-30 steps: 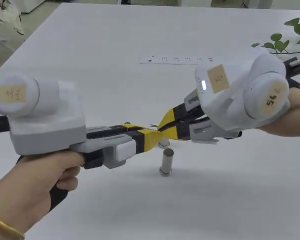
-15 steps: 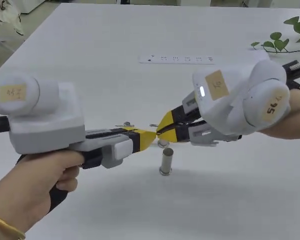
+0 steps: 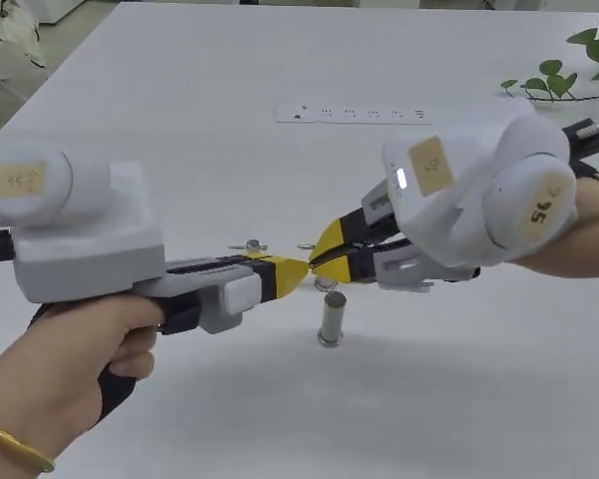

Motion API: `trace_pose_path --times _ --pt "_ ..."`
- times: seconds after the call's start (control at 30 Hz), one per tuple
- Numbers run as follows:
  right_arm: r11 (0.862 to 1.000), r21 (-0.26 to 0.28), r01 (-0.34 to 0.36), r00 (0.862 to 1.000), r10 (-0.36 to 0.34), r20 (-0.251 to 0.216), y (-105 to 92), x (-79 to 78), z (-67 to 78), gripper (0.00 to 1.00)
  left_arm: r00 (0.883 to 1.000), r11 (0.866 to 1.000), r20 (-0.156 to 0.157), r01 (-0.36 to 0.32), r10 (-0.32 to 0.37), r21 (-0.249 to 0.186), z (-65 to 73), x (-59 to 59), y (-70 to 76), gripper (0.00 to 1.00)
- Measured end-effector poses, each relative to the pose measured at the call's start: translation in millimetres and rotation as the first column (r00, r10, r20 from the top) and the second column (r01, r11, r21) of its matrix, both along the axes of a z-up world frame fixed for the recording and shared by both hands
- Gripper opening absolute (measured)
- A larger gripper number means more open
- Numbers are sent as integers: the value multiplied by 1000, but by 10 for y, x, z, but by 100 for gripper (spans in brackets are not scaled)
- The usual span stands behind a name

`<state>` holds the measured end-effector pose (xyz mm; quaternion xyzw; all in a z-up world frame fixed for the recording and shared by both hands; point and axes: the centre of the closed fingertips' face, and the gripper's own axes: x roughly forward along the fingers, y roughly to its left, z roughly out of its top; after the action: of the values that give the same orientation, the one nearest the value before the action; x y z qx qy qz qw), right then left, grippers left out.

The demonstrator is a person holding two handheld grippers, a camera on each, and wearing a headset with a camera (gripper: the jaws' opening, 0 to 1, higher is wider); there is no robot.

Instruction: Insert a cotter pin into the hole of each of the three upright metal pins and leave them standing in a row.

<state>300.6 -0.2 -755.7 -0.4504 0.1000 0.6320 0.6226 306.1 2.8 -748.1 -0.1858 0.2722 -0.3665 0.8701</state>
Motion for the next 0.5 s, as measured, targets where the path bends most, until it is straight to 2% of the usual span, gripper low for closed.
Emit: trace_pose_path --times 0.17,0.33,0.4,0.43,0.47,0.5 --pt "1000 24 12 999 -12 -32 6 8 -4 4 1000 1000 16 3 -3 11 -4 5 5 0" --pt "993 86 85 988 -73 -137 5 24 45 9 999 999 34 14 -15 40 -26 -4 7 0" --pt "986 107 128 975 -105 -196 -22 43 78 9 998 998 52 22 -25 61 -34 -15 12 0" --pt "982 119 148 964 -117 -239 -41 57 83 10 998 997 57 25 -29 70 -41 -20 14 0" --pt "979 121 167 952 -128 -279 -58 53 83 11 998 997 63 27 -32 78 -46 -24 18 0" --pt "972 126 197 932 -146 -332 -76 43 96 12 997 996 69 29 -35 88 -55 -28 25 0"
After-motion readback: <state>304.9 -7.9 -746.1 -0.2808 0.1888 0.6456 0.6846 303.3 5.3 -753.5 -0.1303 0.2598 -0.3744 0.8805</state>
